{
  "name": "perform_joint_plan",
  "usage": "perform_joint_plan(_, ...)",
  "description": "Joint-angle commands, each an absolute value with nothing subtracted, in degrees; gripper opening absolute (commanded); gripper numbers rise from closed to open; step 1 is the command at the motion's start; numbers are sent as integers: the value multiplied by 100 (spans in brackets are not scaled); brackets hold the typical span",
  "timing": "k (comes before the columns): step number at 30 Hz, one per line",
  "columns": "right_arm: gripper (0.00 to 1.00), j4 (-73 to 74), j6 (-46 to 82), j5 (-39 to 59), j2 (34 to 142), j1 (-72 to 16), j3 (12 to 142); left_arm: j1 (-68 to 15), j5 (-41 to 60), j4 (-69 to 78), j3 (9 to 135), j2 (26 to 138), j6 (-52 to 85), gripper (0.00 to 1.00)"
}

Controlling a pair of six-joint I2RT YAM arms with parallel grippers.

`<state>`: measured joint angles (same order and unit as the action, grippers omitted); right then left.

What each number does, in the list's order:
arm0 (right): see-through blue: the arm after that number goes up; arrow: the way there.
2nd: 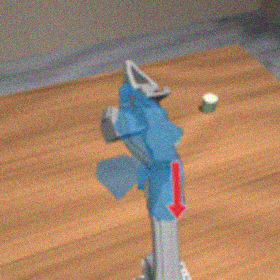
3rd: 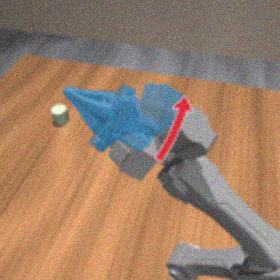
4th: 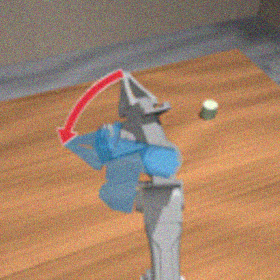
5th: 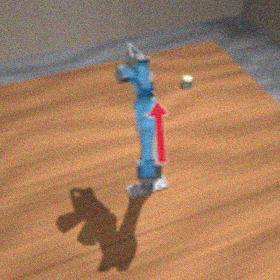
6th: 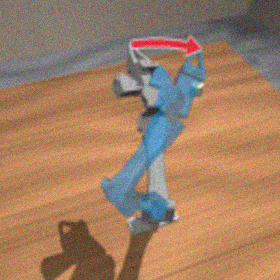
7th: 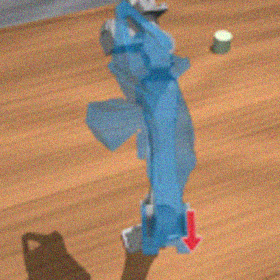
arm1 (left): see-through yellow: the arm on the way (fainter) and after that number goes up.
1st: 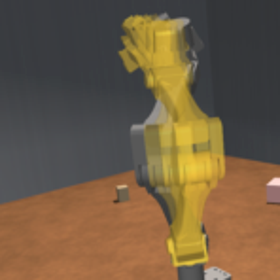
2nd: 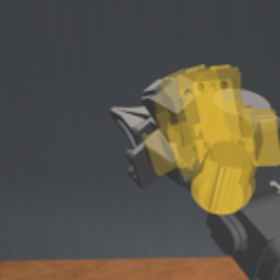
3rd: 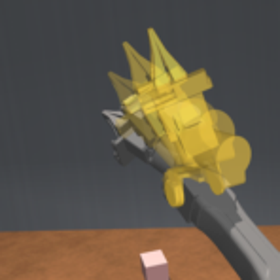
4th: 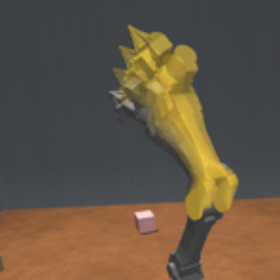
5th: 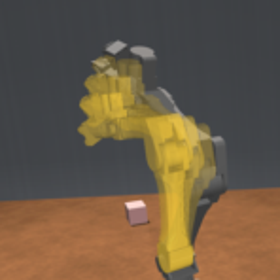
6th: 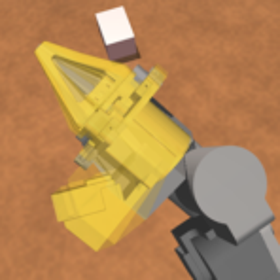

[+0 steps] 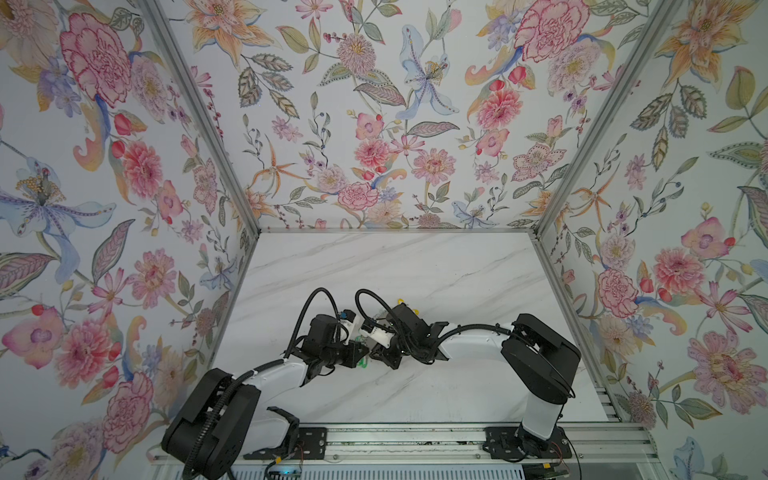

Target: Remove the keys from the keyring

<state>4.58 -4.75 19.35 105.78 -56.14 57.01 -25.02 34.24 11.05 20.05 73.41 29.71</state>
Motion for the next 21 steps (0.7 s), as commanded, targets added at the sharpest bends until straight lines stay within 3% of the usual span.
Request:
perform_joint_plan(1,21,393,-580,1979,10742,-5570,5827,-2417,3455,1005,2010,7221,2857,0)
perform_joint_plan(21,20,636,-466,2021,10879,-5520,5899,-2382,3479,971,2023,7207,2868,0)
